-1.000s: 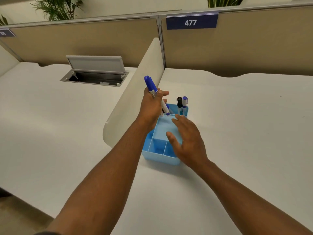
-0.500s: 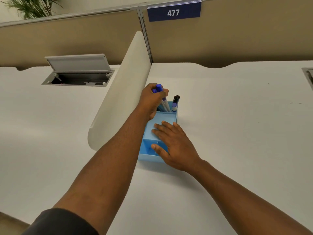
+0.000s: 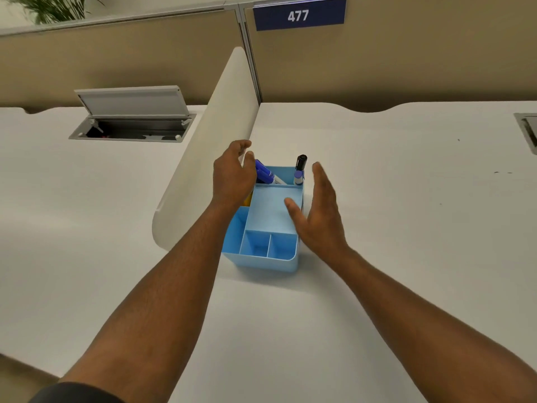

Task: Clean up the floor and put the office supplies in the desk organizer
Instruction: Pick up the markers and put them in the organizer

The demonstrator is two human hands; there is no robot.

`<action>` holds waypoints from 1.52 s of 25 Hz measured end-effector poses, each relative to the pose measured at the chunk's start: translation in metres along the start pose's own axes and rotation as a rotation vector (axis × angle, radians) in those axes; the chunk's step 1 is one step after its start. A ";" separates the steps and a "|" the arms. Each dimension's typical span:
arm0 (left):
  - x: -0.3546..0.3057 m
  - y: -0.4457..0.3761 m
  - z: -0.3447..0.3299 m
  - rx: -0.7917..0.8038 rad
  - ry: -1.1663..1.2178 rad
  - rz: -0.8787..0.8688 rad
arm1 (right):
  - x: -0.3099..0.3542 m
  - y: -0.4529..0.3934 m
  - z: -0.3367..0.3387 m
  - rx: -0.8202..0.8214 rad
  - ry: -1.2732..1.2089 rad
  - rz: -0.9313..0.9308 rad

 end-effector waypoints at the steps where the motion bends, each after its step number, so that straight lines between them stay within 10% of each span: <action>1: 0.005 0.004 -0.002 0.045 -0.071 -0.010 | -0.005 -0.012 -0.003 0.044 0.010 -0.078; 11: 0.018 0.012 -0.023 0.256 -0.077 -0.074 | 0.025 -0.086 -0.044 0.400 0.365 0.140; 38: 0.030 0.237 0.074 0.275 -0.335 -0.292 | 0.054 0.181 0.020 0.150 0.566 -0.009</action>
Point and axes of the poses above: each hand's wrist, its own y-axis away from the middle knuckle, its own z-axis out of the back of the hand, x = y × z, the point moved 5 cm from there along -y, towards the middle knuckle, and after that the axes turned 4 degrees about -y, right-handed, at the moved point
